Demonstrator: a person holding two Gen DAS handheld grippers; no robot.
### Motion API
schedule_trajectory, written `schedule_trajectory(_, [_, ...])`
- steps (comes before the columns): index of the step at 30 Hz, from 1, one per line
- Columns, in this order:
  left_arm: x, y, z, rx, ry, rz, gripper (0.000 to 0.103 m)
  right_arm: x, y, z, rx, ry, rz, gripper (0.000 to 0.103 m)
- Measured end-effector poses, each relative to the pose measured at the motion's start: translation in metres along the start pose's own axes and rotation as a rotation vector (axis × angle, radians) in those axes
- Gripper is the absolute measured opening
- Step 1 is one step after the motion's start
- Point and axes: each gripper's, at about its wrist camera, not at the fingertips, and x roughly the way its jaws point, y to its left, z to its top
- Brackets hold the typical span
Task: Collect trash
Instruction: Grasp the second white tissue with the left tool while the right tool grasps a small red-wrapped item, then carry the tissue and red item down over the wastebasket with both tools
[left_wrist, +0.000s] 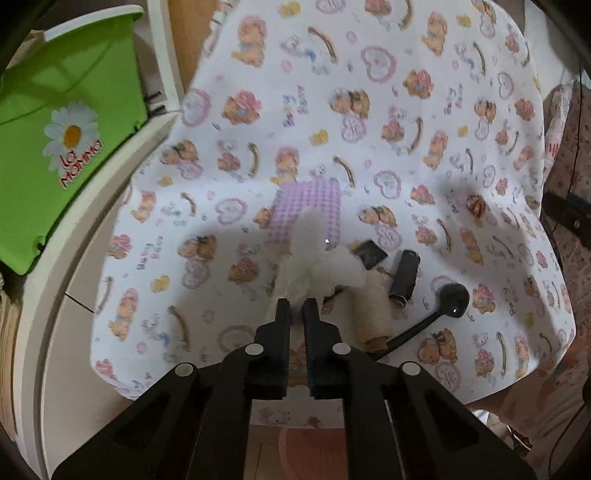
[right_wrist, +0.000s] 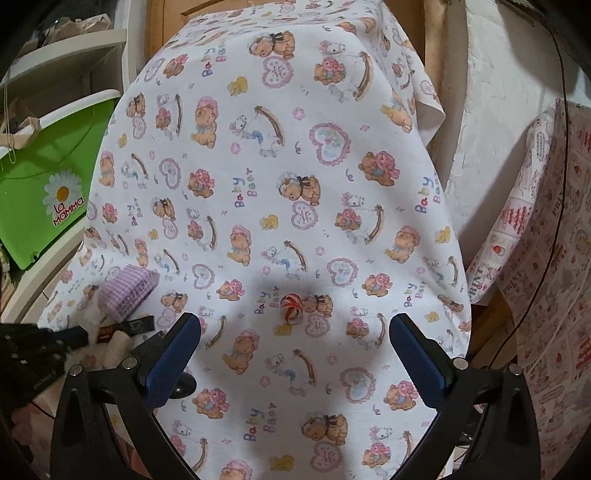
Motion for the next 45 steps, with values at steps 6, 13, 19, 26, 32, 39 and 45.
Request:
schedule_trajectory(6, [-0.020, 0.009, 0.004, -0.021, -0.045, -0.039, 0.007, 0.002, -0.003, -0.001, 0.016, 0.008, 0.002, 0.103])
schedule_trajectory(13, [-0.023, 0.032, 0.010, -0.116, -0.047, -0.016, 0.007, 0.005, -0.007, 0.001, 0.041, 0.016, 0.000, 0.103])
schedule_trajectory(19, [-0.018, 0.066, 0.017, -0.249, -0.039, -0.008, 0.007, 0.014, -0.041, 0.028, 0.176, 0.046, 0.132, 0.103])
schedule_trajectory(26, [-0.024, 0.054, 0.020, -0.161, -0.096, 0.052, 0.007, 0.085, -0.060, 0.033, 0.258, 0.262, 0.223, 0.077])
schedule_trajectory(32, [-0.014, 0.053, 0.019, -0.189, -0.053, 0.038, 0.007, 0.117, -0.051, 0.023, 0.336, 0.365, 0.264, 0.049])
schedule_trajectory(39, [-0.016, 0.054, 0.016, -0.191, -0.056, 0.039, 0.007, 0.134, -0.039, 0.021, 0.350, 0.386, 0.208, 0.028])
schedule_trajectory(45, [-0.019, 0.052, 0.013, -0.166, -0.057, 0.052, 0.007, 0.135, -0.036, 0.018, 0.370, 0.377, 0.210, 0.009])
